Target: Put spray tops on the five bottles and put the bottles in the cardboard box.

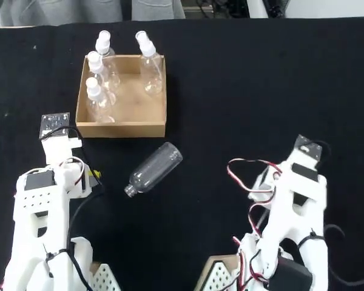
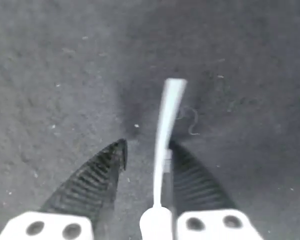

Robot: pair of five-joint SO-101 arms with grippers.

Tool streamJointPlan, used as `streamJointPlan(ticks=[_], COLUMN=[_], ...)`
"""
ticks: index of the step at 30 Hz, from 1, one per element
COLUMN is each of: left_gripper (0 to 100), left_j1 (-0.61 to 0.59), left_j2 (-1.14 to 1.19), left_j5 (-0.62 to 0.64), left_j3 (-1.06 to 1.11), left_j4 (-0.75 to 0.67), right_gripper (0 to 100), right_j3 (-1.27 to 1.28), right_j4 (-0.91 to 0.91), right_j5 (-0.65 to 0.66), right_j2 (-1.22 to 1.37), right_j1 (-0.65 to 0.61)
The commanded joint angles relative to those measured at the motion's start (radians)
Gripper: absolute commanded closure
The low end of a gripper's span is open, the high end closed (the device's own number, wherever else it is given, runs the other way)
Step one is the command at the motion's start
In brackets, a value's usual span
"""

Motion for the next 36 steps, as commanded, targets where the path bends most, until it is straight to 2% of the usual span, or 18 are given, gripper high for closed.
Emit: streamJointPlan(ticks=[1, 10, 36], left_gripper=[75, 75, 75], left_j1=[-0.013, -0.013, -0.051], left_j2=[-0.017, -0.023, -0.021], left_j5=[0.002, 0.002, 0.003], left_j3=[-0.002, 0.021, 0.024], left_j4=[-0.014, -0.040, -0.046], right_gripper=[97.5, 97.7, 97.7], right_j3=[-0.030, -0.087, -0.173], right_j4=[-0.011, -0.011, -0.015], right_j5=[-0.002, -0.002, 0.008], right_j2=[0.004, 0.004, 0.005], right_j1=[-0.077, -0.181, -0.724])
